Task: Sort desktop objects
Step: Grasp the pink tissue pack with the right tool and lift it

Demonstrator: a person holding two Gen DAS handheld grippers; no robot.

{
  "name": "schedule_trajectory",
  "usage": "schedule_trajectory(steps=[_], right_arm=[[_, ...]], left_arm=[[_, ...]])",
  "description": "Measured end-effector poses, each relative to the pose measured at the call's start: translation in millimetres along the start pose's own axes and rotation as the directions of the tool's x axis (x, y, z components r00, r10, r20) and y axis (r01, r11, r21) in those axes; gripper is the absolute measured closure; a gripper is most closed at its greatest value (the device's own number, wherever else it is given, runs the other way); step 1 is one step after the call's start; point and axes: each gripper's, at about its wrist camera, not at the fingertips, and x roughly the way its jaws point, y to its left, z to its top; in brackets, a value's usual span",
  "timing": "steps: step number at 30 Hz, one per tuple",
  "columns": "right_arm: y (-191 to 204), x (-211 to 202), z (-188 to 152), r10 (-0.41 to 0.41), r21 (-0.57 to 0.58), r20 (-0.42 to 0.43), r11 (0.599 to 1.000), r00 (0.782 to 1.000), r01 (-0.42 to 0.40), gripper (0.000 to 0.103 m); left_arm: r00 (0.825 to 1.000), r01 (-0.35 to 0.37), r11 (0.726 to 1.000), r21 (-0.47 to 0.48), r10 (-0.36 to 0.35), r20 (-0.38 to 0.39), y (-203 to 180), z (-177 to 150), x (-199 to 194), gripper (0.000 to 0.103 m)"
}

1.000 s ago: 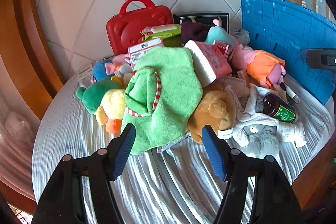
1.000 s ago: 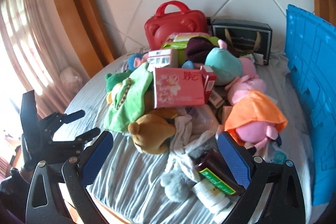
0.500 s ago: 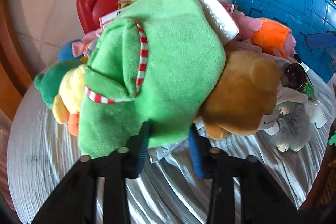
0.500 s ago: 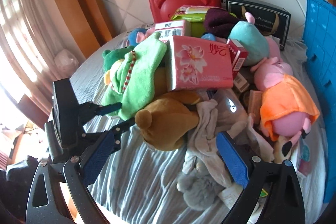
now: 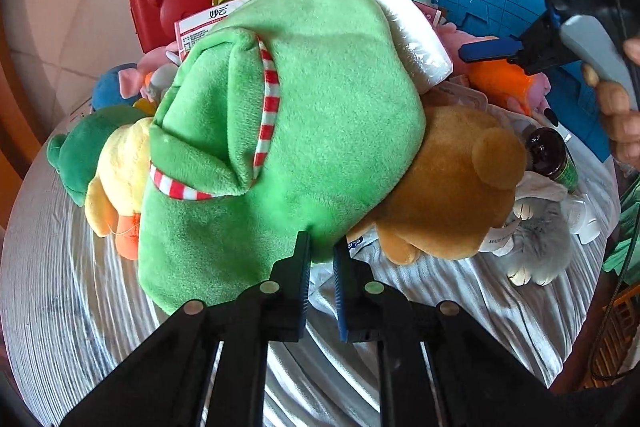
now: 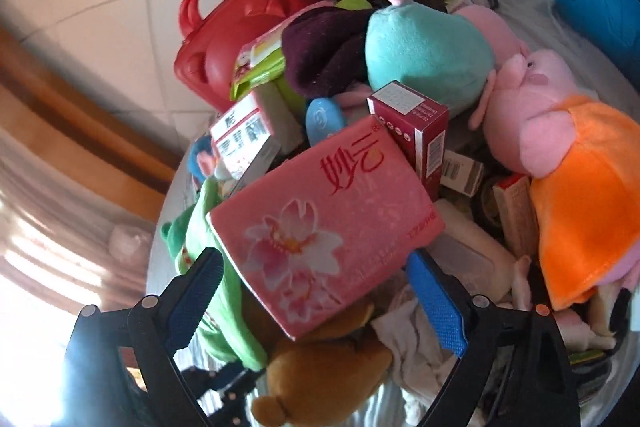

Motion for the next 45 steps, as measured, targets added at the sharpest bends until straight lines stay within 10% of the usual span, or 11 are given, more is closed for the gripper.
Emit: schedule_trajectory(steps=[10, 22, 29, 45], right_arm=[[-45.0, 37.6, 25.9, 0.014, 0.503, -0.048, 0.864, 0.999, 0.012, 0.000], [-33.4, 59.3, 39.5, 0.043, 0.415, -0.119, 0.910, 0.992, 0.011, 0.000], [10.6, 25.4, 30.2, 0.036, 0.080, -0.026, 0.996, 0.999, -0.034, 0.007], [21.2, -42.6, 12.8, 0.046, -0.018, 0.119, 0.999, 0.992, -0.044, 0.007]], left_arm=[[1.000, 0.025, 1.000, 0.015, -0.025, -0.014, 5.5, 4.7, 7.5, 0.092], [0.999, 0.037, 0.999, -0.003, -0.037, -0.025, 8.1, 9.7, 7.5, 0.092], [0.997, 0.031, 0.999, -0.010, -0.031, 0.064, 12.3, 23.6, -24.4, 0.094], [0.987, 0.022, 1.000, 0.020, -0.025, 0.160, 11.5, 55.9, -81.0, 0.096]])
